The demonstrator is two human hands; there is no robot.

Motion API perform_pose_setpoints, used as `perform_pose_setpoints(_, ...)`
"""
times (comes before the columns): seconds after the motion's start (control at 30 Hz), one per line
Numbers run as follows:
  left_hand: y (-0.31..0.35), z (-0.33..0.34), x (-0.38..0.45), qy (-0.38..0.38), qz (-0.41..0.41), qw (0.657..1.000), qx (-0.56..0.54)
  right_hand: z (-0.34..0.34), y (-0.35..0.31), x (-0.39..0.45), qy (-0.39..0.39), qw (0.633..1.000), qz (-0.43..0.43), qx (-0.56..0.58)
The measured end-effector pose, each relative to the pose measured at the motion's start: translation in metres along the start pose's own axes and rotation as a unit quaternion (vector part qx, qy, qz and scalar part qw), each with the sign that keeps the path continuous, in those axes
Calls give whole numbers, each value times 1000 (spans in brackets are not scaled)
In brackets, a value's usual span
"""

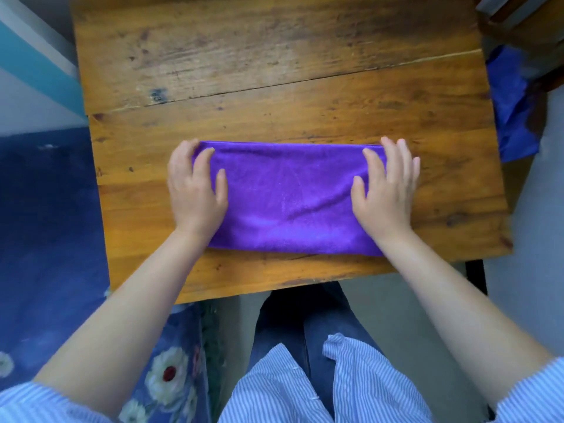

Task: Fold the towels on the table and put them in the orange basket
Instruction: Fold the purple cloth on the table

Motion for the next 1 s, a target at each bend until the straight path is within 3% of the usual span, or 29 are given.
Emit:
perform_pose_setpoints(0.1, 13, 15, -43, -71, 80, 993, 43, 21, -46, -28, -67, 994, -76, -34)
perform_pose_setpoints(0.2, 12, 34, -61, -188, 1, 977, 99, 46, -71, -39, -164, 982, -89, -33)
perform_pose_setpoints(0.3, -2, 46, -64, -211, -43, 969, 120, 63, -66, -46, -217, 973, -74, -17)
perform_pose_setpoints(0.67, -31, 41, -48, -177, -110, 969, 135, 37, 22, -74, -160, 983, 84, -44)
perform_pose_setpoints(0.87, -27, 37, -45, -195, -104, 963, 155, 22, 47, -82, -136, 977, 164, -1)
perform_pose_setpoints(1.0, -8, 31, -44, -171, -45, 971, 159, 8, 44, -88, -103, 973, 208, 16)
Point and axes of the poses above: each hand's wrist, its own x-axis towards the middle knuckle, its own z-axis out of the palm, y = z × x, the point moved 1 cm from there along x, towards the middle knuckle, and after that the axes turned 11 degrees about -z, right-handed, at the moved point
